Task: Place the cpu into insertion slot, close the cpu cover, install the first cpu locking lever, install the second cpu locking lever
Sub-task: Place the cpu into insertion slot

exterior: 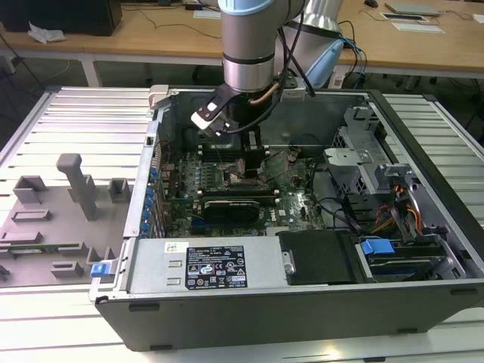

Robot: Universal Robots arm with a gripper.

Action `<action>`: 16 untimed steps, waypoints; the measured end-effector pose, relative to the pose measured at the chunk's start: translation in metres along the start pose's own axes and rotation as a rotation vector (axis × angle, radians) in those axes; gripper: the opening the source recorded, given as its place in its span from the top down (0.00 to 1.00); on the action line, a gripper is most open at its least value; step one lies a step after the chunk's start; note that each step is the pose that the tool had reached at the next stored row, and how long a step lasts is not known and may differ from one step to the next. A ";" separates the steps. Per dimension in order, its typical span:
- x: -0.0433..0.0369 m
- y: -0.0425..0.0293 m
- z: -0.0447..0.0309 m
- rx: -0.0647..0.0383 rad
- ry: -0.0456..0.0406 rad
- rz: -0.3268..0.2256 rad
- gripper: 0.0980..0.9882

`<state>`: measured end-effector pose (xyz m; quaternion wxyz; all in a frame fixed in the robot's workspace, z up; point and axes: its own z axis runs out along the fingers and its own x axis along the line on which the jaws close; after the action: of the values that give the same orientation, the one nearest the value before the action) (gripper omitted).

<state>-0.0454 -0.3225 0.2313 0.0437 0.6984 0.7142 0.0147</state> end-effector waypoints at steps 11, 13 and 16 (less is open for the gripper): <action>0.0087 -0.0051 0.0109 0.000 0.0017 0.000 0.50; 0.0095 -0.0055 0.0123 0.000 0.0027 0.000 0.50; 0.0111 -0.0072 0.0151 0.000 0.0030 0.000 0.50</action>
<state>-0.0515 -0.3121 0.2152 0.0426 0.6986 0.7141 0.0157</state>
